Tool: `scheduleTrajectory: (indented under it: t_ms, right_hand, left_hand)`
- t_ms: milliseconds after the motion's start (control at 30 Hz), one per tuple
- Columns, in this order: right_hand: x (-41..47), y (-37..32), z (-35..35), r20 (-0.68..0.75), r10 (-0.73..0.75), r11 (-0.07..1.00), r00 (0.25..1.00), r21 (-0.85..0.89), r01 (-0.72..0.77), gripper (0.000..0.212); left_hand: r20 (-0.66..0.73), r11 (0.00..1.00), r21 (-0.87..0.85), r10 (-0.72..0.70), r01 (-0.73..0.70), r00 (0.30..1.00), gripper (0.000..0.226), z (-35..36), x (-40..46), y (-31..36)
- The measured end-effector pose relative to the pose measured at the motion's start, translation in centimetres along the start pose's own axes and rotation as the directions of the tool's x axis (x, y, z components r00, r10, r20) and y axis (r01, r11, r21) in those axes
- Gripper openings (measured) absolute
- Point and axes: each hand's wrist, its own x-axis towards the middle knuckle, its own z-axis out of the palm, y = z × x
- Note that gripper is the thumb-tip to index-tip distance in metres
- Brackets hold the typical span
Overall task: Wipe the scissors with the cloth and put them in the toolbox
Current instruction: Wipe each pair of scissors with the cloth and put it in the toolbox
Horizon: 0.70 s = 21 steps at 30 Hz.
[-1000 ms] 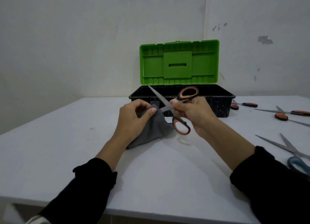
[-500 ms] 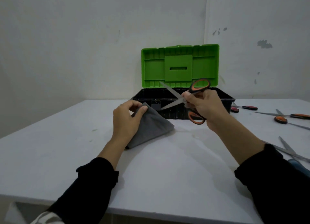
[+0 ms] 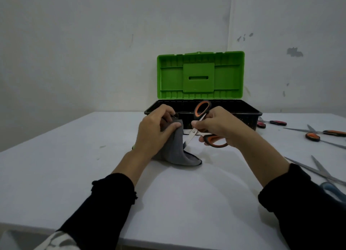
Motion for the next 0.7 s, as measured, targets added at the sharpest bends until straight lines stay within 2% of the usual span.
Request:
scheduleTrajectory:
  t_ms: [133,200,333,467,567,700]
  right_hand:
    - [0.0,0.5,-0.6,-0.005,-0.083,0.997,0.997,0.0,0.083,0.028]
    - [-0.1,0.5,-0.5,-0.004,-0.143,0.989,0.99,-0.039,0.142,0.026]
    - [0.1,0.6,-0.5,0.013,-0.208,0.977,0.978,-0.033,0.208,0.016]
    - [0.5,0.8,0.2,0.004,-0.249,0.953,0.969,-0.178,0.246,0.012]
    - [0.7,0.8,0.8,-0.089,-0.337,0.923,0.937,-0.227,0.31,0.016]
    - [0.5,1.0,1.3,-0.113,-0.386,0.902,0.916,-0.255,0.349,0.018]
  left_hand:
    - [0.208,0.999,-0.018,0.036,-0.034,0.977,0.016,-1.0,-0.4,-0.4]
    - [0.239,1.0,-0.005,0.02,-0.02,0.971,0.019,-1.2,-0.4,-0.4]
    - [0.154,0.998,-0.043,-0.035,0.042,0.987,0.014,-1.1,-0.2,-0.4]
    - [0.034,0.997,-0.079,-0.019,0.022,0.999,0.011,-0.2,0.0,0.6]
    - [0.039,0.983,-0.17,-0.059,0.065,0.997,0.009,0.1,0.1,1.0]
    - [0.118,0.973,-0.182,-0.124,0.144,0.985,0.012,0.1,-0.1,0.9]
